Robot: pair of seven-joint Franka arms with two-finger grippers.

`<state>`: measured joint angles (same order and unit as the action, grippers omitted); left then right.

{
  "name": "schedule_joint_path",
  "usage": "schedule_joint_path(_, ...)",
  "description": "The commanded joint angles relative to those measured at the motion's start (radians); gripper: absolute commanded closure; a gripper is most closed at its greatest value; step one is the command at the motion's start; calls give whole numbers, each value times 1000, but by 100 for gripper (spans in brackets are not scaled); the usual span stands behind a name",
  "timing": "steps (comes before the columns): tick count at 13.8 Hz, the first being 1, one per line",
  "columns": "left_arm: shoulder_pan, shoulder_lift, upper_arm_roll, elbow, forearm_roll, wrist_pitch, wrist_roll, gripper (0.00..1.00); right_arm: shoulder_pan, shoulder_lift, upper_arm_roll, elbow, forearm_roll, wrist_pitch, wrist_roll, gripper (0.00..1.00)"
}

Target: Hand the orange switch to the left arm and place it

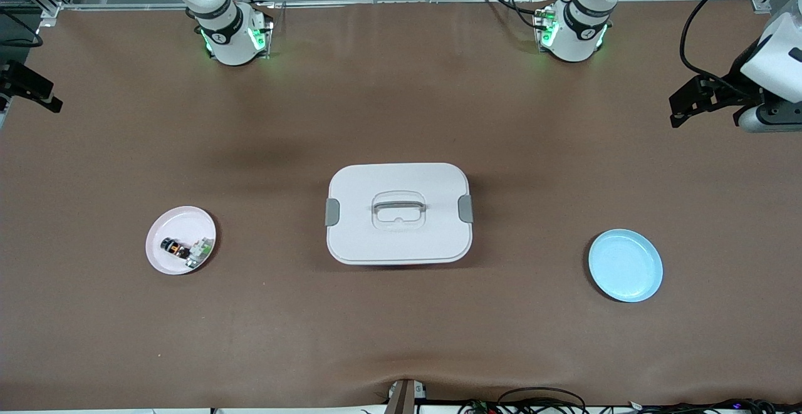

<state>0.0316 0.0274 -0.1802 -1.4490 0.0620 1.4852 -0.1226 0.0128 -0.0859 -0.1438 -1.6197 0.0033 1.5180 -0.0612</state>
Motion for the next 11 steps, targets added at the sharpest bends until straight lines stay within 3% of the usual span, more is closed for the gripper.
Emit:
schedule_joint_path(1,2,9,-2,4,19,-16,9,0,-43,83,1,21,1,7,32,0)
schedule_joint_path(6,-9,52,-10,1,22,-5,6,0,-39,230,3,-6,3,143,295,0)
schedule_joint_path(11,-10,68,-13,-5,22,21,6,0,-31,300,4,-181,3,500,308,0)
